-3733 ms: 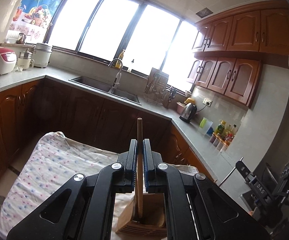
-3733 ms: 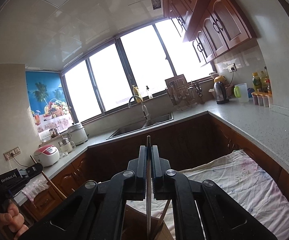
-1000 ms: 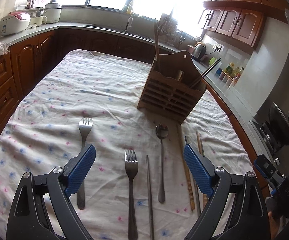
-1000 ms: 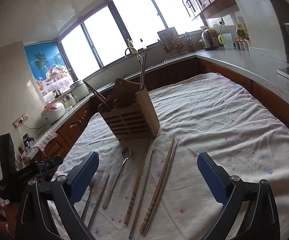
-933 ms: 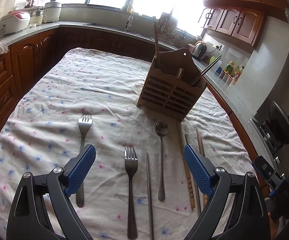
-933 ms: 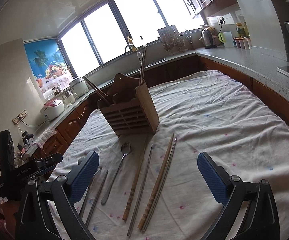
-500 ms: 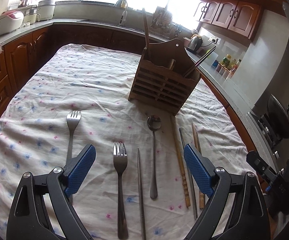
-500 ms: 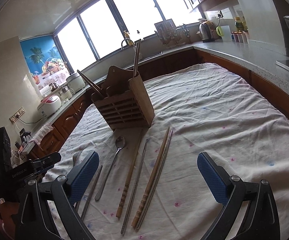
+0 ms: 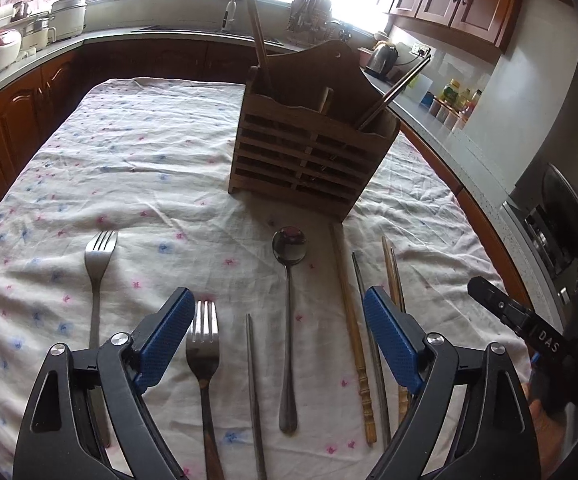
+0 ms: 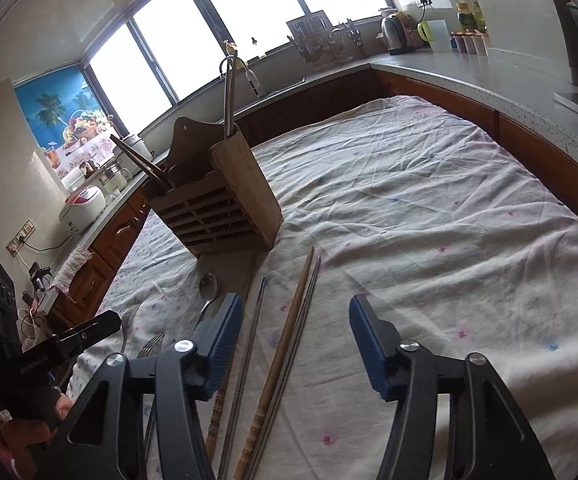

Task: Organize utensils
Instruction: 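Close the left tool on a wooden chopstick while the right tool grasps a metal chopstick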

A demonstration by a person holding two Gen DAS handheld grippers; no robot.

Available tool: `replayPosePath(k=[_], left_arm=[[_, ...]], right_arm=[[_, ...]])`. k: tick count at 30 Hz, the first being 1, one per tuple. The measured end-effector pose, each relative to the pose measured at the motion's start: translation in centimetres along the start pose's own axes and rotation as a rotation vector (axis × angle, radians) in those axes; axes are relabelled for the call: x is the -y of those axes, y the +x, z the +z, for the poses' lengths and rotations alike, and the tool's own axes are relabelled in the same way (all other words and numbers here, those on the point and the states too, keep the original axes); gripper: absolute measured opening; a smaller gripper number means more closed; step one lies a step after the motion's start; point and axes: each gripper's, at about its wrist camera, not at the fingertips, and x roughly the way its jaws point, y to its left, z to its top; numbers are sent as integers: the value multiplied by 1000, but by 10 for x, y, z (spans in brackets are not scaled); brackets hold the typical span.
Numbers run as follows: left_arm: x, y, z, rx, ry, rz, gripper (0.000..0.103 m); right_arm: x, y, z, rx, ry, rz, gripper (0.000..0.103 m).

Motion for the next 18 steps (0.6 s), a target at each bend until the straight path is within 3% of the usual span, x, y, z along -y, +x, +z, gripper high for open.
replayPosePath(k=[5, 14, 18], left_arm=[[16, 30, 13, -64, 42, -28, 72], [41, 81, 31, -159, 108, -40, 48], [46, 99, 39, -174, 123, -30, 43]], right_arm=[[4, 32, 13, -79, 3, -9, 28], [12, 86, 29, -189, 4, -24, 16], [15, 102, 31, -217, -4, -35, 12]])
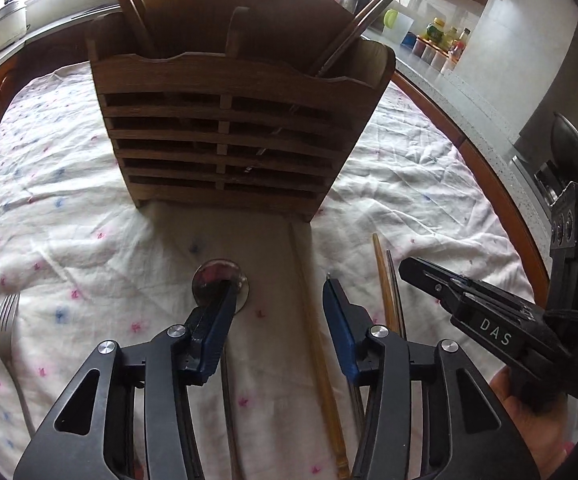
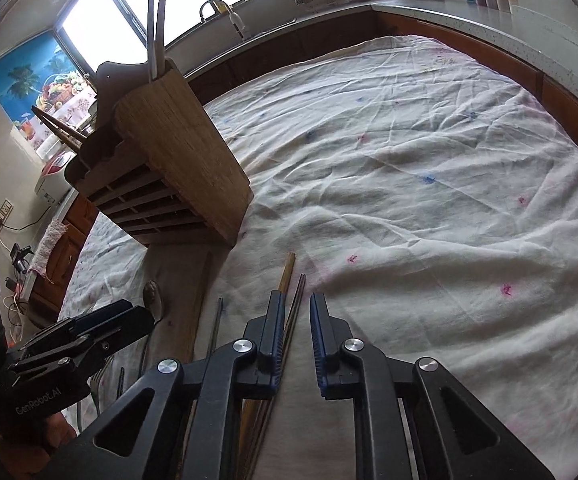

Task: Organize utensils
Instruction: 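Close the left tool on a wooden chopstick while the right tool grasps a metal chopstick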

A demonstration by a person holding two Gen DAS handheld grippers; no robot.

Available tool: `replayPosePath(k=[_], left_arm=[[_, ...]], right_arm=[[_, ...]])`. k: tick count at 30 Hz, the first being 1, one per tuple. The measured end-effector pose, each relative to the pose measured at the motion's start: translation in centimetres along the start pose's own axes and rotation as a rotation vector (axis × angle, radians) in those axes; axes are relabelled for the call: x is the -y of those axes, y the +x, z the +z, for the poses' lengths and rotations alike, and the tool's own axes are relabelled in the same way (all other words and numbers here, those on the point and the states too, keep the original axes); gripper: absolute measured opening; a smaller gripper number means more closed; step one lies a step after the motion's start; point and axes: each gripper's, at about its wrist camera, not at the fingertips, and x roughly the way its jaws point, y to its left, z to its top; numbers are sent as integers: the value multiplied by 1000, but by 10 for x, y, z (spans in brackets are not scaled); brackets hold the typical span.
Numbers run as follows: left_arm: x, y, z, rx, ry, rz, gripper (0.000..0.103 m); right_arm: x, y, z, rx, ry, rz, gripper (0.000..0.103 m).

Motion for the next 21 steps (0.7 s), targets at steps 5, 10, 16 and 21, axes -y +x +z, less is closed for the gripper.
replayPosePath(k=[5, 10, 16, 21], left_arm=[[6, 18, 13, -22, 35, 17, 38], [12, 30, 18, -47, 78, 31, 28], [20, 35, 12, -64, 145, 57, 15], [22, 18, -11, -74, 179, 15, 10]], right_arm=[[2, 11, 4, -21, -12, -6, 10], [-2, 16, 8, -33, -53, -24, 9], [-12, 17, 5, -44, -142, -71, 7], [-7, 8, -2, -61, -158, -63, 5]])
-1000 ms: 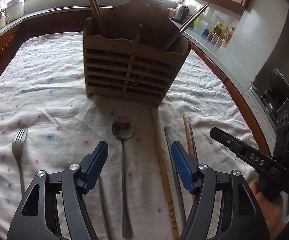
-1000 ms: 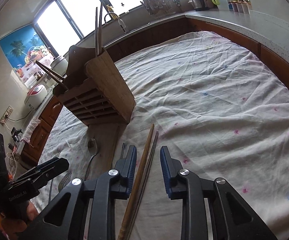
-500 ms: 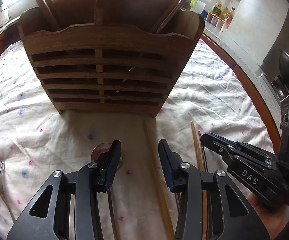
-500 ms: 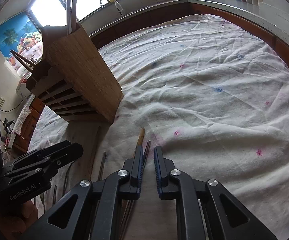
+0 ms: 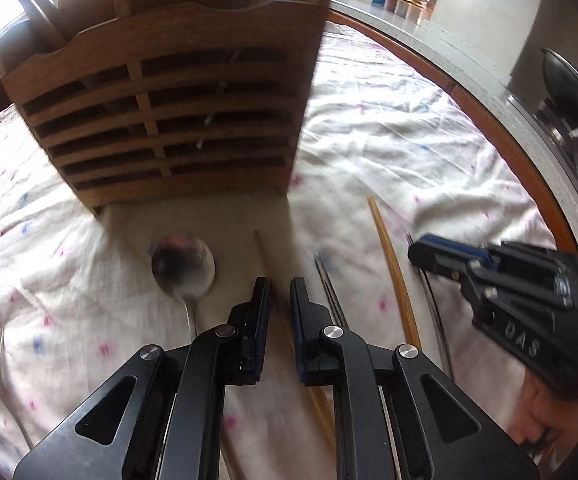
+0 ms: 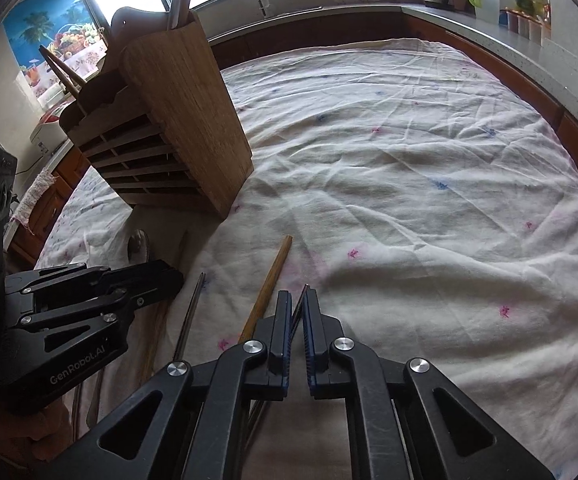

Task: Organize utensils
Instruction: 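Close the left tool on a wooden chopstick while the right tool grasps a metal chopstick, then lift the chopstick upright with the left tool while the right tool carries its chopstick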

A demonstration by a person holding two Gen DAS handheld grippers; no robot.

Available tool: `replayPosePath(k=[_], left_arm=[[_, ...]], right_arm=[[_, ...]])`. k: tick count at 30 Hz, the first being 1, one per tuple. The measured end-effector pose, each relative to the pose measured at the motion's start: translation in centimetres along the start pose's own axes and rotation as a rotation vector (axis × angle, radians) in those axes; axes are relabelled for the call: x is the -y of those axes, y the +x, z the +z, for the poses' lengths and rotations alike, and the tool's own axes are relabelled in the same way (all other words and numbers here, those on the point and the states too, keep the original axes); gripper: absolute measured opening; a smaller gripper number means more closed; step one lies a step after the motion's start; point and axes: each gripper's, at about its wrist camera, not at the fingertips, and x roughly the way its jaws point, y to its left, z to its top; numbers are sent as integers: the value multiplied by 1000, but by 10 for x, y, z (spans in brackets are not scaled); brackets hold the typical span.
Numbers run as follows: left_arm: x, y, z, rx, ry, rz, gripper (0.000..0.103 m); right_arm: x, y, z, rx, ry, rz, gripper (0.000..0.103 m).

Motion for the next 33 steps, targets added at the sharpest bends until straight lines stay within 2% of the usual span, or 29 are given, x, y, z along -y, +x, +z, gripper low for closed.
replayPosePath(k=[4, 9, 17, 21, 24, 30, 33], left_arm=[[1, -11, -15, -11, 11, -17, 10], [-5, -10, -8, -23, -23, -30, 10], [10, -6, -8, 5, 33, 16, 9], [8, -7, -10, -1, 5, -21, 5], [7, -20, -17, 19, -4, -28, 5], [-7, -58, -28, 77, -51, -70, 4], [-12, -70, -33, 93, -57, -72, 4]], right_arm=[[2, -8, -9, -11, 6, 11, 6], [0, -9, -10, -13, 15, 4, 8], [-5, -9, -15, 22, 6, -12, 8], [-5, -10, -14, 25, 23, -8, 4], [-5, -16, -16, 36, 46, 17, 0], [-7, -44, -18, 91, 59, 48, 0], [-7, -44, -19, 65, 65, 48, 3]])
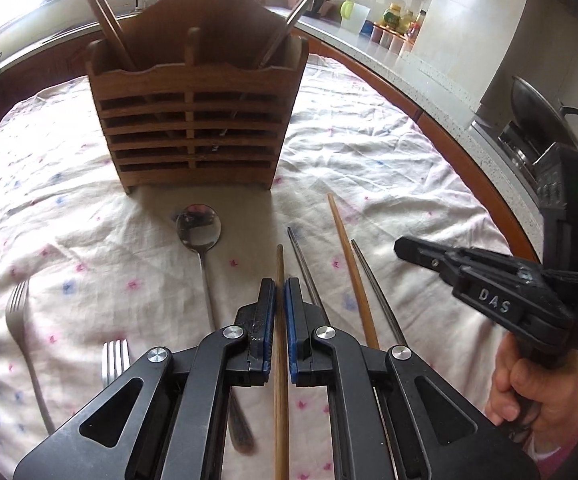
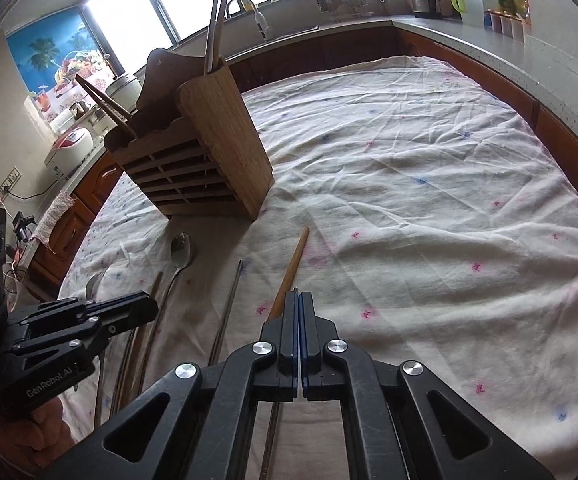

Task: Organize utensils
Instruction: 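Lift the chopstick upright with the left tool while the right tool carries its chopstick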

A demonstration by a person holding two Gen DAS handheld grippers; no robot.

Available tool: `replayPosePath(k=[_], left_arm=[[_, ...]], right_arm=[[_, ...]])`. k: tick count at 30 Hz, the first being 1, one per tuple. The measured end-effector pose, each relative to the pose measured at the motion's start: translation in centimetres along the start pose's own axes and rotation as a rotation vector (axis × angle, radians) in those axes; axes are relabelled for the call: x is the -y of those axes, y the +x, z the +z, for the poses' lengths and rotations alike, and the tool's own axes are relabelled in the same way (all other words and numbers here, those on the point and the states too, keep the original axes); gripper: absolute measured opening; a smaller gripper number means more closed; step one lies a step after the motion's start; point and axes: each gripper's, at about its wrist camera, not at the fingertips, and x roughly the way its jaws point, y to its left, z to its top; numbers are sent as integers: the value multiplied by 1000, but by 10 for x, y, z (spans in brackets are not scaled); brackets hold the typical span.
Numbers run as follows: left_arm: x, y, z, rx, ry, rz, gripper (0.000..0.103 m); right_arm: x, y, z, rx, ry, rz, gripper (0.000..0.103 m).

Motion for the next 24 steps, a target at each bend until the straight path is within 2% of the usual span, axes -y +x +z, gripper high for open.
replayPosePath(k=[2, 6, 8, 10, 15, 16, 17, 21, 24], left_arm=[[0, -4, -2, 7, -6, -2, 4], [1, -7, -2, 6, -24, -16, 4], [-1, -13, -4, 9, -21, -8, 4], [-1, -16, -5, 14, -27, -8, 4], [-6, -23, -7, 28, -52, -20, 4], [-6, -24, -7, 30, -51, -18, 4], [-7, -26, -7, 33, -52, -19, 5], [-8, -36, -9, 51, -59, -25, 4], [-8, -48, -10, 72, -61, -32, 4]], right_arm=[[-1, 4, -4, -22, 2, 2, 8], [-11, 14, -11, -53, -21, -23, 10], [-15, 22, -12, -73, -36, -47, 16], [-17, 27, -12, -73, -52, -81, 15], [-20, 36, -6, -83, -78, -88, 16], [-22, 37, -5, -89, -91, -100, 8], [-23, 38, -5, -90, -109, -117, 7], [-18, 30, -7, -84, -71, -75, 5], [-20, 10, -8, -34, -49, -45, 5]])
